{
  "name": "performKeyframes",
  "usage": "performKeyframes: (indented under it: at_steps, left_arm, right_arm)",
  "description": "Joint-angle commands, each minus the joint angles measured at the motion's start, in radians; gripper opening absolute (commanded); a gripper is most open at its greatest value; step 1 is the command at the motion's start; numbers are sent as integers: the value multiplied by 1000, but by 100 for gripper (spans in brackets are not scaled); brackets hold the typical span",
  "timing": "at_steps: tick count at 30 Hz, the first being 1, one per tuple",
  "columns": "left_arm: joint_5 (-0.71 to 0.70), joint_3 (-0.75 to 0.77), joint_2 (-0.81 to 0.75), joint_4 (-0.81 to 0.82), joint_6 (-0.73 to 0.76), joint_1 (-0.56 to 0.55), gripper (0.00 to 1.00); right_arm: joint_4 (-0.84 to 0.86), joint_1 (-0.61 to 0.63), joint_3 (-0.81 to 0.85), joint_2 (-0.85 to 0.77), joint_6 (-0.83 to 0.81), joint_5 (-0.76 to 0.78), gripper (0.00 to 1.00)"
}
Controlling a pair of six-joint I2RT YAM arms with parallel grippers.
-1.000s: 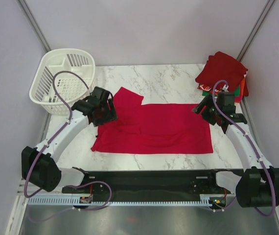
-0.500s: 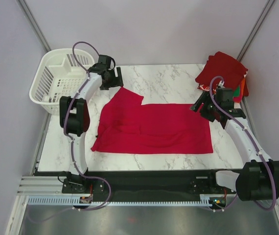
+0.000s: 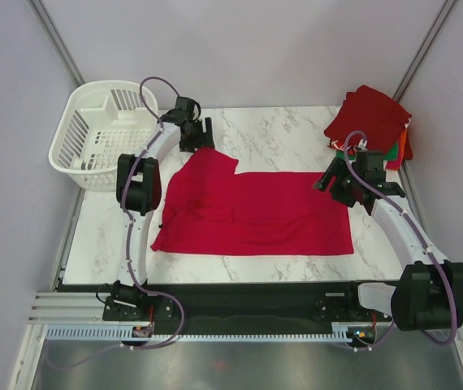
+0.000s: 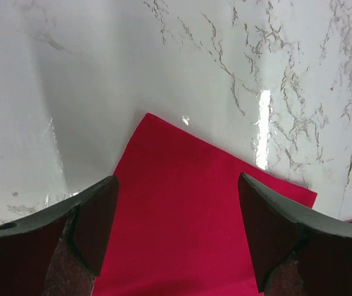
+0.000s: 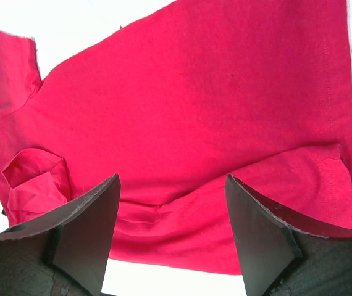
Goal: Fold and stack the t-shirts
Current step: Fold the tshirt
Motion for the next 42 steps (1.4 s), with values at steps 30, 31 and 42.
performKeyframes:
  at_steps: [30,31,42]
  left_arm:
    - [-266,42,70,21,129,-76,81]
    - [-272,47,75,15,121,-76,81]
    - [-274,153,159,-130,55,-76,33]
  right_arm:
    - [45,9,-32,18,-16,-32,77]
    - [47,9,-35,18,-15,-30,77]
    - [58,9,-40,27,-12,-35,77]
